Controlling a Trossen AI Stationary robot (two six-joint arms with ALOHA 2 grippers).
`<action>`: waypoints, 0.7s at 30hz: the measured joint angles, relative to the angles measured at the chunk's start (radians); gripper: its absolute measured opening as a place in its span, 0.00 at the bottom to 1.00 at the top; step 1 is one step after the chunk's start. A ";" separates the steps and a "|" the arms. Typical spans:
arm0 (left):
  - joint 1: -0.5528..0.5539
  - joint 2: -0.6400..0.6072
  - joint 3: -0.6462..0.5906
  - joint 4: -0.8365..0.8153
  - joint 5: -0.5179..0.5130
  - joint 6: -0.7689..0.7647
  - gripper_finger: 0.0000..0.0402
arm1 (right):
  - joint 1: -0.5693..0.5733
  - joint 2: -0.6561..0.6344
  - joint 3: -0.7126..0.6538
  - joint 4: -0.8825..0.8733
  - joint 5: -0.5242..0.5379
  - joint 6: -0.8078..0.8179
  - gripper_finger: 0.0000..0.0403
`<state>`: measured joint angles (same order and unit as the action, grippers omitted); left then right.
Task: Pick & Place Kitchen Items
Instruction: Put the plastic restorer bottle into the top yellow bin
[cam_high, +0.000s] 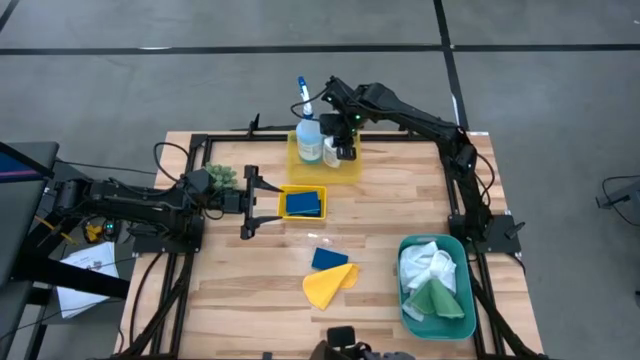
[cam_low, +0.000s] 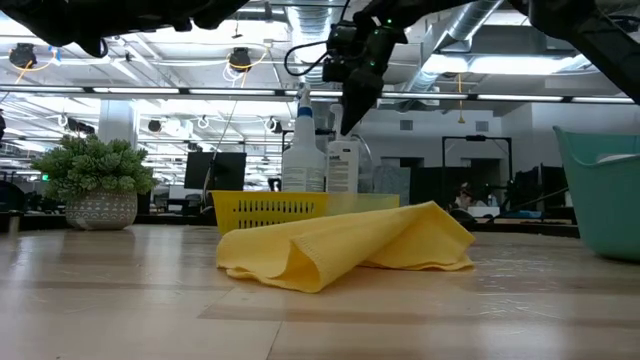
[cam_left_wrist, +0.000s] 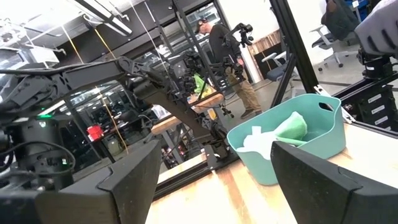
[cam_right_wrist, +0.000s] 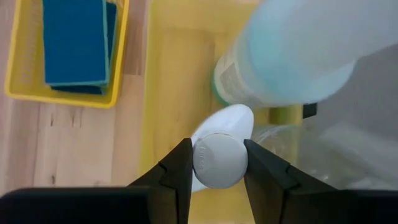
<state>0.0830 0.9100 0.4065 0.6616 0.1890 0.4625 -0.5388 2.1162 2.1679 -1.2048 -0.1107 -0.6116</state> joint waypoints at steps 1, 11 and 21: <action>0.000 0.000 0.000 -0.002 0.000 0.000 0.74 | -0.004 0.000 0.000 -0.003 -0.004 0.000 0.26; 0.000 0.000 0.000 -0.004 0.000 0.000 0.74 | -0.007 -0.002 0.001 0.001 -0.007 -0.025 0.29; 0.000 0.000 0.000 -0.004 0.000 0.000 0.74 | 0.004 -0.002 0.002 0.008 -0.001 -0.019 0.37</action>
<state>0.0833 0.9100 0.4065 0.6575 0.1890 0.4625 -0.5350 2.1147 2.1696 -1.1965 -0.1117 -0.6308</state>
